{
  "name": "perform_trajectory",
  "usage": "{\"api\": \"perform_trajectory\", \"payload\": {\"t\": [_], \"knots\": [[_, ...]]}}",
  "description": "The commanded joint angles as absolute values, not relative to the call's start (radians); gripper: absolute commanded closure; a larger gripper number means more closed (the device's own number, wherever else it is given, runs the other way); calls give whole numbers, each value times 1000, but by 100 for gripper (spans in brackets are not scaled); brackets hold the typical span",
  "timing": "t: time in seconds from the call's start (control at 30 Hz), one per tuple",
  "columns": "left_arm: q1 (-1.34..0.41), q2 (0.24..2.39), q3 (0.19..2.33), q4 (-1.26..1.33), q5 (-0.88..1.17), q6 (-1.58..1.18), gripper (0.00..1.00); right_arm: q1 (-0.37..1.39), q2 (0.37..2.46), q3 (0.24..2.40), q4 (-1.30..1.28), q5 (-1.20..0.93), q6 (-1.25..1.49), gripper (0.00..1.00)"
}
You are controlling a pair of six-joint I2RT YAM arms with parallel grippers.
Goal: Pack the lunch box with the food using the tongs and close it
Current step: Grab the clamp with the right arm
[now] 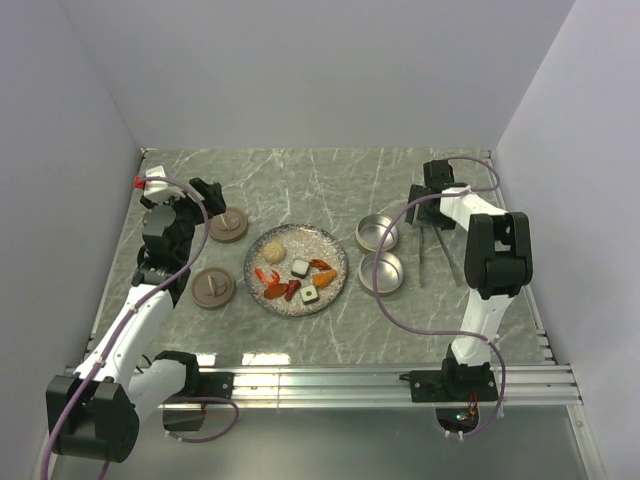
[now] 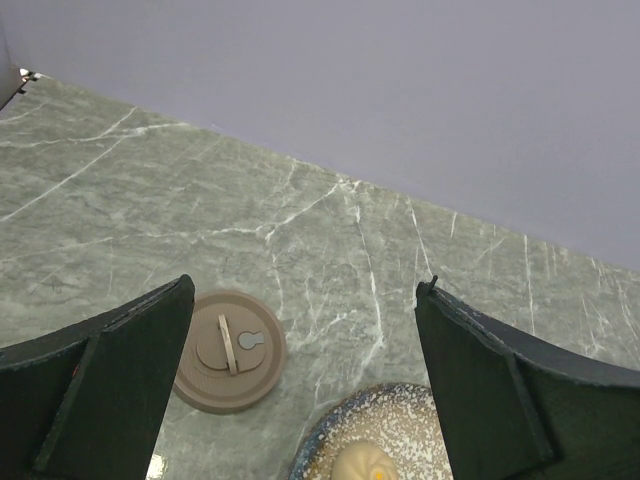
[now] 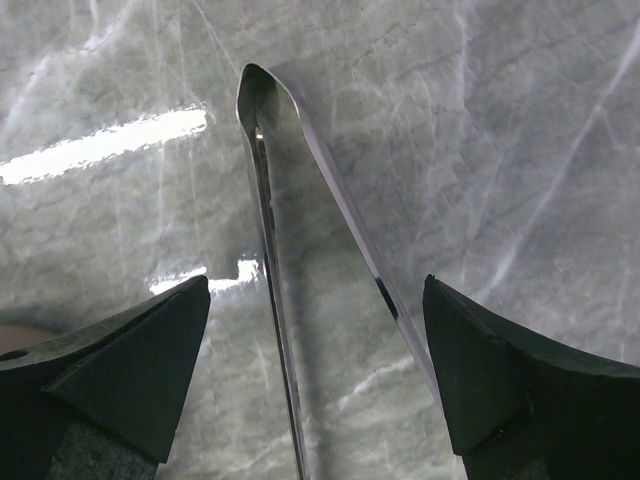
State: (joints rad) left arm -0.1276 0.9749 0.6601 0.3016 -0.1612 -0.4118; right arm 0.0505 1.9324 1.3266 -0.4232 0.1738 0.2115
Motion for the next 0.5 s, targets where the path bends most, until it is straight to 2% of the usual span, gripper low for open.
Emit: {"api": "perform_trajectory", "payload": {"t": [0.0, 0.17, 0.2, 0.27, 0.3, 0.4, 0.47], "knots": [[-126, 956, 660, 334, -150, -403, 1, 40, 1965, 1385, -460, 179, 202, 8], [-126, 960, 660, 337, -143, -405, 1, 34, 1997, 1402, -477, 144, 202, 15], [-126, 962, 661, 339, -140, -406, 1, 32, 1999, 1401, -482, 138, 201, 22], [-126, 963, 661, 342, -135, -408, 1, 32, 2006, 1401, -485, 127, 202, 29], [-126, 965, 661, 344, -132, -410, 0, 32, 2009, 1402, -486, 126, 206, 37], [-126, 968, 664, 342, -127, -410, 1, 32, 2000, 1394, -485, 132, 210, 48], [-126, 966, 664, 342, -129, -410, 1, 32, 1952, 1364, -468, 137, 216, 51]]}}
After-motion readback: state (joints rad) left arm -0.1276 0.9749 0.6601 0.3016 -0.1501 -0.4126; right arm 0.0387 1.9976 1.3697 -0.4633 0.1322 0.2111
